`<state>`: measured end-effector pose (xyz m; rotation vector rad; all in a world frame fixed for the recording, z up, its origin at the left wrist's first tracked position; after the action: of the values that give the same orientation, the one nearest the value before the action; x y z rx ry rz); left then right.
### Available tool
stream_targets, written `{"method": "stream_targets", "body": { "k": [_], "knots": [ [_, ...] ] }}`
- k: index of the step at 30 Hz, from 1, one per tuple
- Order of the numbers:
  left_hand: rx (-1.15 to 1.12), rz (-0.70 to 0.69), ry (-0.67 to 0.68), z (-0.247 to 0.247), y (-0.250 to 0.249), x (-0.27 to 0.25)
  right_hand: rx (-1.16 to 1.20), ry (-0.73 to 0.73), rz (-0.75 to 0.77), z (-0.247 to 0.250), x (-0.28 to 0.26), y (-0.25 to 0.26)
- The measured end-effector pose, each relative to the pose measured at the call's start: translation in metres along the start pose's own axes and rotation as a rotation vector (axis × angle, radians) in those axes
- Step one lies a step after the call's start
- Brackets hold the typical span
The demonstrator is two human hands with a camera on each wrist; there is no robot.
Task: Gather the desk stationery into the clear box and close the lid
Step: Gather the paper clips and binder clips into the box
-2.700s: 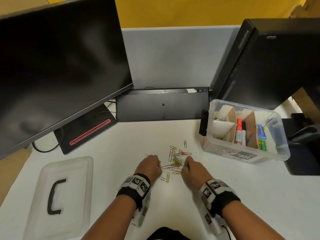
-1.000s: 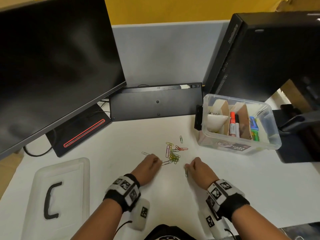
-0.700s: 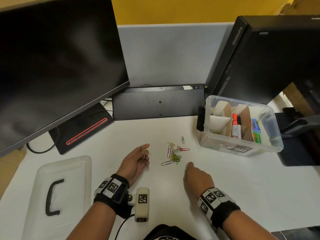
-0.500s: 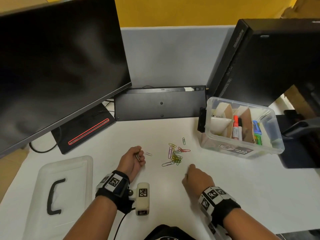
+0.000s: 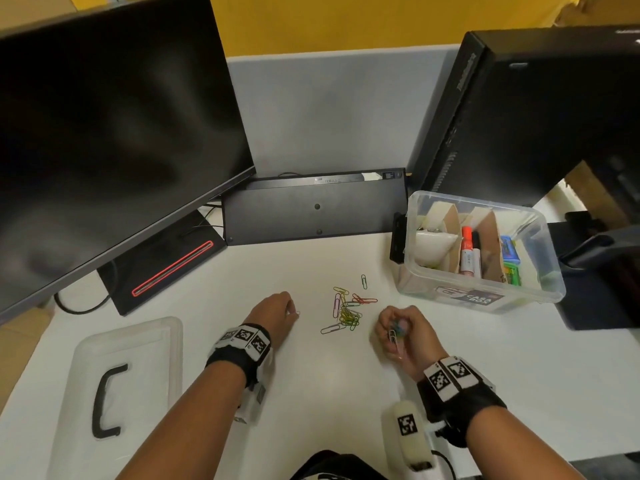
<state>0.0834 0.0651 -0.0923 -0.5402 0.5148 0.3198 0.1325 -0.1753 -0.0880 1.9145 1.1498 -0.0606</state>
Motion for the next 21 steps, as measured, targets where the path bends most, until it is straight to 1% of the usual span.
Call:
{"method": "stream_targets", "body": {
  "k": [2, 3, 4, 5, 6, 7, 8, 10, 12, 15, 16, 17, 19, 21],
  "knots": [
    [0.017, 0.010, 0.028, -0.001, -0.001, 0.000, -0.069, -0.082, -0.031, 0.002, 0.007, 0.005],
    [0.010, 0.016, 0.044, -0.002, -0.001, 0.001, -0.194, -0.124, -0.042, 0.004, 0.011, 0.010],
    [0.001, 0.021, 0.061, -0.003, -0.001, 0.002, -0.423, -0.171, -0.048, 0.007, 0.017, 0.016],
    [-0.004, 0.028, 0.078, -0.003, -0.001, 0.002, -0.730, -0.208, -0.052, 0.007, 0.022, 0.023],
    [-0.005, 0.035, 0.086, -0.005, -0.002, 0.003, -1.059, -0.223, -0.056, 0.004, 0.028, 0.030],
    [0.000, 0.043, 0.088, -0.006, -0.002, 0.004, -1.337, -0.222, -0.078, 0.001, 0.034, 0.033],
    [0.009, 0.046, 0.084, -0.008, -0.002, 0.004, -1.549, -0.215, -0.121, -0.004, 0.038, 0.035],
    [-0.007, 0.026, 0.072, -0.011, -0.004, 0.002, -1.832, -0.176, -0.214, -0.010, 0.047, 0.034],
    [-0.169, -0.053, 0.048, -0.009, -0.008, -0.005, -1.983, -0.119, -0.295, -0.012, 0.056, 0.031],
    [-0.492, -0.123, 0.037, -0.002, -0.015, -0.019, -2.055, -0.099, -0.348, -0.011, 0.063, 0.026],
    [-0.563, -0.138, 0.033, -0.001, -0.018, -0.022, -2.066, -0.089, -0.353, -0.011, 0.063, 0.024],
    [-0.602, -0.152, 0.031, -0.001, -0.022, -0.025, -2.078, -0.081, -0.351, -0.012, 0.063, 0.022],
    [-0.598, -0.166, 0.048, -0.005, -0.030, -0.027, -2.116, -0.074, -0.338, -0.013, 0.062, 0.020],
    [-0.484, -0.142, 0.083, -0.015, -0.039, -0.026, -2.147, -0.066, -0.325, -0.014, 0.059, 0.019]
  ]
}}
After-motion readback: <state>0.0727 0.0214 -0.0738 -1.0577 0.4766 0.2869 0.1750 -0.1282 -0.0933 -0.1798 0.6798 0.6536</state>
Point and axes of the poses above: each hand's wrist, its own x-axis towards the middle knuckle, its own z-axis out of the back of the hand, y = z × x, the point moved 6 cm from there along x, towards the middle knuckle, and after that the axes turned 13 degrees about y, right-handed, at the moved point
